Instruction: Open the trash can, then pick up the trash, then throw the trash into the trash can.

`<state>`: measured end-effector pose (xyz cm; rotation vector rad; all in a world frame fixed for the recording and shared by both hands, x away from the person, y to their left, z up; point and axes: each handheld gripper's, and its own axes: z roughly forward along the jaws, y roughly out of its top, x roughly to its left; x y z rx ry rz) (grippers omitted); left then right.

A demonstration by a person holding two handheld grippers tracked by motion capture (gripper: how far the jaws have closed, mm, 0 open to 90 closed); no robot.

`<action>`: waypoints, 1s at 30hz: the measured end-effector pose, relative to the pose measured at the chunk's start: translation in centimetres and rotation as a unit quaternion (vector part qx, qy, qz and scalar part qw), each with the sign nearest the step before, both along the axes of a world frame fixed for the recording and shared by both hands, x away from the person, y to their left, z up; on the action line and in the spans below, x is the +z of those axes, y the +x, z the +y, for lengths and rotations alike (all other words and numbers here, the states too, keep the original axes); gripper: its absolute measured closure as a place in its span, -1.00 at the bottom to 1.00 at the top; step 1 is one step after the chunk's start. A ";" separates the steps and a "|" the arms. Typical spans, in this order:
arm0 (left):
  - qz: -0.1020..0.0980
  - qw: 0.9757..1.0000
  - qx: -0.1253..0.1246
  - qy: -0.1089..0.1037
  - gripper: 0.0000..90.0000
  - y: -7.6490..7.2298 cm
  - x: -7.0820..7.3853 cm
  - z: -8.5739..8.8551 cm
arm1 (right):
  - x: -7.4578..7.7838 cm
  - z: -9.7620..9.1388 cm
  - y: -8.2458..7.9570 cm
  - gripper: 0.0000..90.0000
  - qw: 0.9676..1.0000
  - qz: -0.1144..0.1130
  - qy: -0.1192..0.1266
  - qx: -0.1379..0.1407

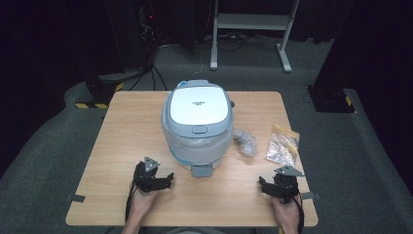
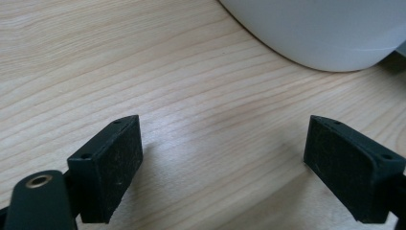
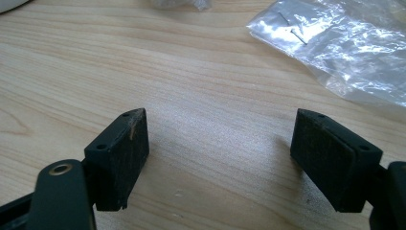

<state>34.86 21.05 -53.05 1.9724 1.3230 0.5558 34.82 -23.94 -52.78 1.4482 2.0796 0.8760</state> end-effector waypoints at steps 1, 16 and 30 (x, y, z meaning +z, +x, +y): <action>0.000 1.000 -0.002 -0.005 -0.72 0.0 0.0 -0.1 | 0.0 0.0 0.0 -0.54 1.000 0.000 0.000 0.000; -0.020 0.999 -0.031 -0.024 -0.82 -0.4 1.2 -2.4 | 0.0 0.0 0.0 -0.54 1.000 0.000 -0.001 0.001; -0.022 0.998 -0.032 -0.053 -0.92 -0.2 1.8 -6.1 | 0.0 0.0 0.0 -0.54 1.000 0.000 -0.001 0.001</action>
